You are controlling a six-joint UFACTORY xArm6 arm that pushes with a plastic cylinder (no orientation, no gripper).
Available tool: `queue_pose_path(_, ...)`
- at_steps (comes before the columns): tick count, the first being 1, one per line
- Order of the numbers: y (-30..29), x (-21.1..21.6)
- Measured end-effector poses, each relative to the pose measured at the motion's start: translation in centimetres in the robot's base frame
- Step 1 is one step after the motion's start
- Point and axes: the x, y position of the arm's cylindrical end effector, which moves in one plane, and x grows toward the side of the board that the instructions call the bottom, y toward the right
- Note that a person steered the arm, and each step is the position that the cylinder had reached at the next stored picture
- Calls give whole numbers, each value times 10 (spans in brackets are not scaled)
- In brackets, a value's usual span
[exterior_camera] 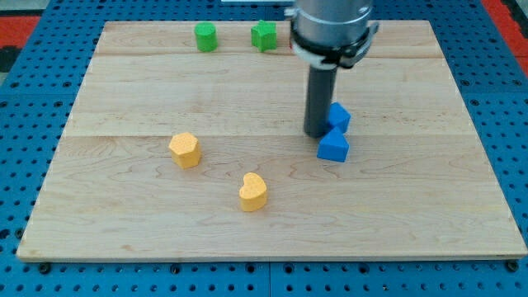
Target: Move your arm to the green circle
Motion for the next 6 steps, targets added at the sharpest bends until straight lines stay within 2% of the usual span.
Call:
queue_pose_path(1, 49, -33)
queue_pose_path(2, 15, -37)
queue_pose_path(4, -143, 13)
queue_pose_path(5, -147, 1)
queue_pose_path(6, -145, -68)
